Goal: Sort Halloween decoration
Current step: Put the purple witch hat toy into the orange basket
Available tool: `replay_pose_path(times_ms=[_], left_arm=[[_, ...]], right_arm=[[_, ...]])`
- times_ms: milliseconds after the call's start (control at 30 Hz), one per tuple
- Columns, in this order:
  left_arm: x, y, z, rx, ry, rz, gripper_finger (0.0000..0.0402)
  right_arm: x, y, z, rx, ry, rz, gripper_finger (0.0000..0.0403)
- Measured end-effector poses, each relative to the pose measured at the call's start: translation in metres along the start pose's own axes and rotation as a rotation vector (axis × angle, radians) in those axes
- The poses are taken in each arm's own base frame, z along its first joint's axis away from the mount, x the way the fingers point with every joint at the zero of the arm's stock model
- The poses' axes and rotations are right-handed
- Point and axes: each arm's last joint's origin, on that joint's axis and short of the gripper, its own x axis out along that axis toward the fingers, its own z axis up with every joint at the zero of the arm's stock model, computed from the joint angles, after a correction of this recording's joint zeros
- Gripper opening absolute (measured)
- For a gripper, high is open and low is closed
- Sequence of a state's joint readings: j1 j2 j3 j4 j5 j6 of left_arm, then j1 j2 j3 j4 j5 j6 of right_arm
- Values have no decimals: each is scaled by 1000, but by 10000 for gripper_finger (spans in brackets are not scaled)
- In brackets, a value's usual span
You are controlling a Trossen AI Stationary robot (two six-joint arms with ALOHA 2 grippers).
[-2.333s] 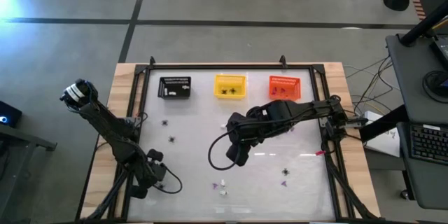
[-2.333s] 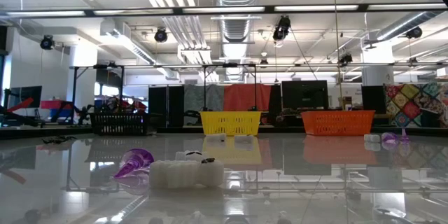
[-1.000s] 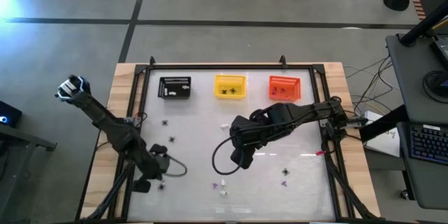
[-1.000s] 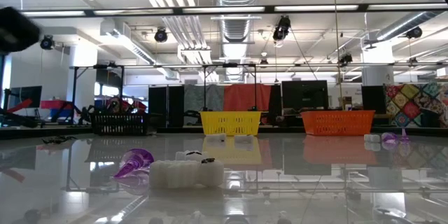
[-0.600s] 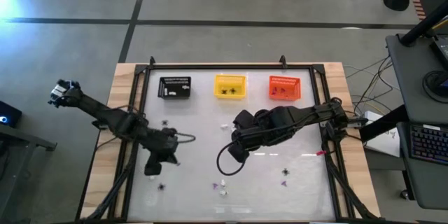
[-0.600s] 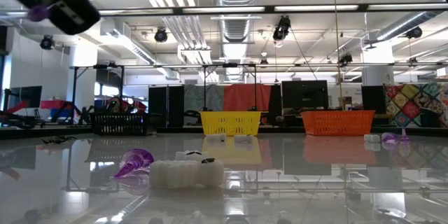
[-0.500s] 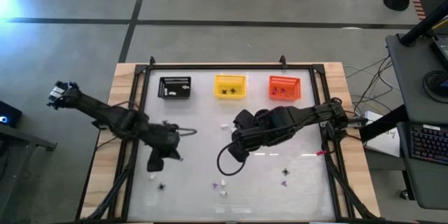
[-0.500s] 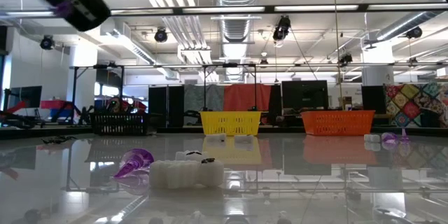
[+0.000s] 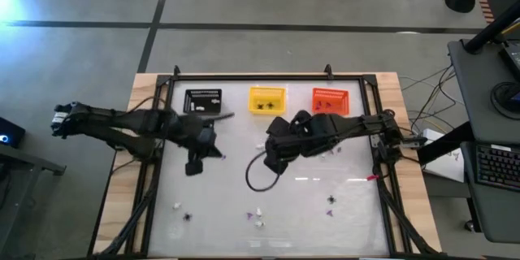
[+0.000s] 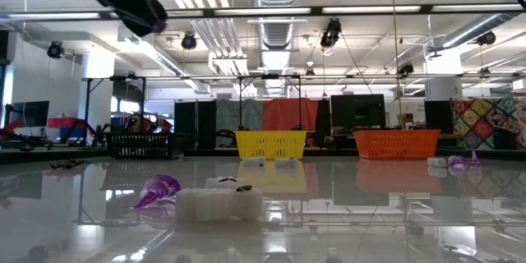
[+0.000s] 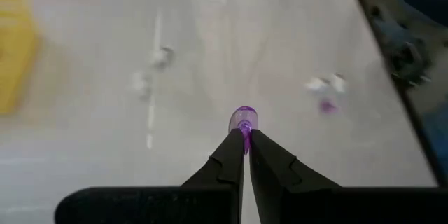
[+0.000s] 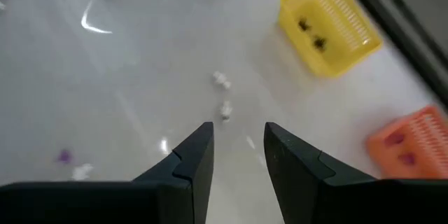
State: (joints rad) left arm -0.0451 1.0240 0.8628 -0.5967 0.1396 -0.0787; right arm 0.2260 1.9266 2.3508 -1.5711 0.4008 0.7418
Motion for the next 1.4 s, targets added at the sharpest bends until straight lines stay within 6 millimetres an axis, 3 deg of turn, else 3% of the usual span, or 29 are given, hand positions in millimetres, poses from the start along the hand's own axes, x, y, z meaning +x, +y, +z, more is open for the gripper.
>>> replay_pose_path(times_ms=[400, 600, 967, 1167, 1400], left_arm=[[-16, 68, 24, -59, -129, 116, 0], [-19, 86, 46, -29, -160, 120, 0], [-19, 112, 80, 13, -204, 186, 0], [-17, 133, 86, -12, -255, 240, 0], [-14, 155, 84, -72, -278, 286, 0]], right_arm=[[23, -48, 35, -103, 16, -86, 137], [35, -68, 54, -151, -16, -85, 145], [46, -96, 89, -184, -130, 135, 145], [55, -129, 103, -94, -144, 115, 145], [65, -156, 119, -79, -198, 242, 142]])
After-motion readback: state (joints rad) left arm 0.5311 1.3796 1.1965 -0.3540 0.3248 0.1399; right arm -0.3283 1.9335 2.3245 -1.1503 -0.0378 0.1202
